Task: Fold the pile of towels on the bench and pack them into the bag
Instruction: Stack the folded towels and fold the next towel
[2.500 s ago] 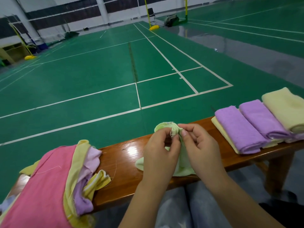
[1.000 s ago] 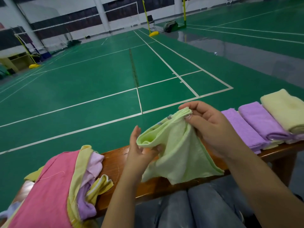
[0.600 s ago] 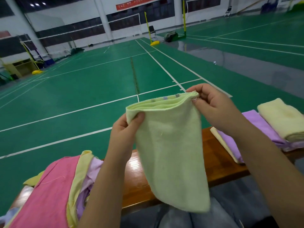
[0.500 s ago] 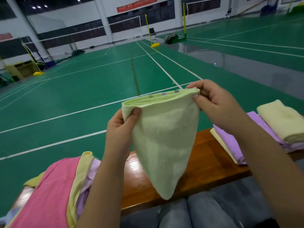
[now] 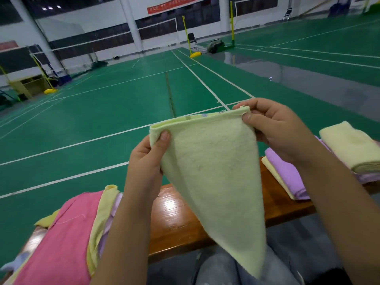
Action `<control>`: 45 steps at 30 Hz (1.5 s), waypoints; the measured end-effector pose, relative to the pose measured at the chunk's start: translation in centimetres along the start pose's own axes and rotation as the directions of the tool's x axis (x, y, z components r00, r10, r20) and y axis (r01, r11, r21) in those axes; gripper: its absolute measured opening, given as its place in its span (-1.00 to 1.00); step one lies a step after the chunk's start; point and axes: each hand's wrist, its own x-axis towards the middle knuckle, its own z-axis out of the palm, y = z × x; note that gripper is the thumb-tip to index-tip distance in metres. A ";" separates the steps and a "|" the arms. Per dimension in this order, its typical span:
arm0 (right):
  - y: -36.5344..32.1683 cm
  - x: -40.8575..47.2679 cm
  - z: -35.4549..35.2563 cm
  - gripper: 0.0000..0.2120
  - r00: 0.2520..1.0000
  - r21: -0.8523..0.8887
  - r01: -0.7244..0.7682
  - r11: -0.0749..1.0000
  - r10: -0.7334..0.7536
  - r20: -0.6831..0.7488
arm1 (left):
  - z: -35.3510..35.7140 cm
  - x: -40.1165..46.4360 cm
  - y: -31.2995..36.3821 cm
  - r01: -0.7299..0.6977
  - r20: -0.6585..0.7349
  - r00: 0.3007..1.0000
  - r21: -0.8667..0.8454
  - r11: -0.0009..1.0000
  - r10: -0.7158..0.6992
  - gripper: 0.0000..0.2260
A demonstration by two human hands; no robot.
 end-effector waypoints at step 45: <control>23.6 -2.7 0.7 -0.60 0.833 -0.598 -0.541 0.591 0.475 -0.284 | -3.6 1.2 -22.6 0.371 -0.199 0.899 0.820 0.435 -0.390 -0.57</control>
